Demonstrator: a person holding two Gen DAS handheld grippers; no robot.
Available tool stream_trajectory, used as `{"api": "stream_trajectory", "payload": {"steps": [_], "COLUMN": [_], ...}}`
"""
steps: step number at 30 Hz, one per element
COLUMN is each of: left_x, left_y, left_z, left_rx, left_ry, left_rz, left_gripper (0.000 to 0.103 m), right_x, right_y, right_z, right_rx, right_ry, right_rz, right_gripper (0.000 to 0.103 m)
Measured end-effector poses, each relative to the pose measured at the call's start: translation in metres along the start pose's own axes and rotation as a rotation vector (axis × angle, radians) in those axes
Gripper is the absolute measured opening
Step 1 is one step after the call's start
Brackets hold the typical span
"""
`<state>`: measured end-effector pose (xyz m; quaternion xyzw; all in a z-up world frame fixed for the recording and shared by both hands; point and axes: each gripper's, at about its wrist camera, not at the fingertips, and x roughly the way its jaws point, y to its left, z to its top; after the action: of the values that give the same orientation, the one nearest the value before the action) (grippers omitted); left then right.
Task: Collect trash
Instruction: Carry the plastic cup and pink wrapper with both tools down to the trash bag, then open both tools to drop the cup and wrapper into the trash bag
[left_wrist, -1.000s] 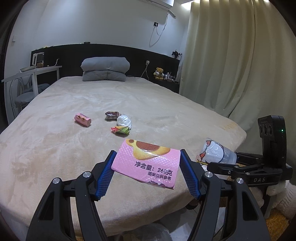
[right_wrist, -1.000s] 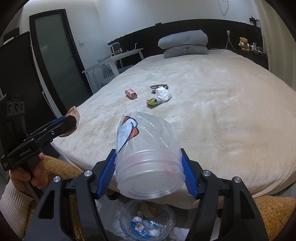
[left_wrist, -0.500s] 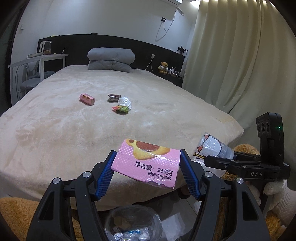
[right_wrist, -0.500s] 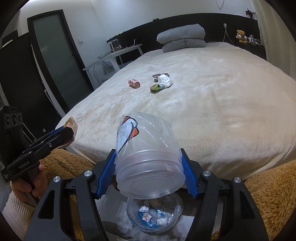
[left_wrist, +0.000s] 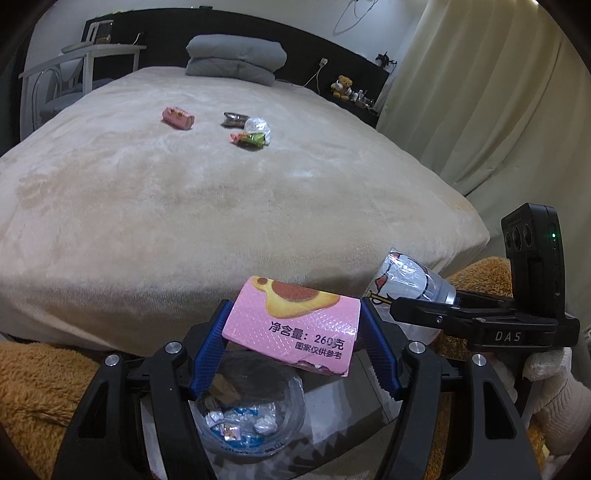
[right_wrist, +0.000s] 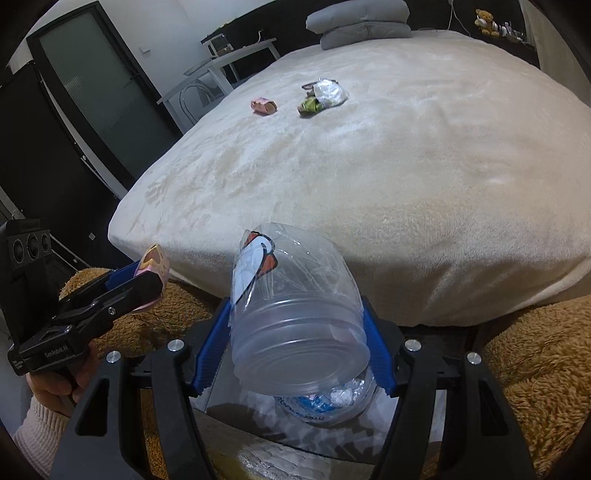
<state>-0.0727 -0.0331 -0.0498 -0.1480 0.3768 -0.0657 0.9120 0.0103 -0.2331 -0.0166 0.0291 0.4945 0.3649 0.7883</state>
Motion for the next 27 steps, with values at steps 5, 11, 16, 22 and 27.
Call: {"api": "stream_trajectory", "payload": {"steps": [5,11,16,22,27], "left_x": [0.012,0.035,0.059,0.079,0.091], "left_y": [0.005,0.016,0.033,0.038,0.043], "left_z": [-0.008,-0.021,-0.031,-0.045,-0.055], "left_rx": [-0.035,-0.102,-0.178,-0.206,-0.233], "left_ry": [0.072,0.207,0.338,0.44,0.498], "left_rz": [-0.005,0.028,0.037,0.019,0.036], "left_gripper": [0.066,0.066,0.066,0.066,0.066], "right_x": [0.02,0.045,0.069,0.098,0.12], "right_y": [-0.003,-0.013,-0.023,-0.028,-0.036], "right_z": [-0.004,-0.005,-0.008,-0.011,-0.014], "right_rx": [0.026,0.096,0.172,0.235,0.311], "right_ry": [0.097,0.204,0.302,0.396,0.455], "right_rz": [-0.001,-0.015,-0.019,-0.047,-0.067], "right_gripper": [0.066,0.066,0.066,0.066,0.066]}}
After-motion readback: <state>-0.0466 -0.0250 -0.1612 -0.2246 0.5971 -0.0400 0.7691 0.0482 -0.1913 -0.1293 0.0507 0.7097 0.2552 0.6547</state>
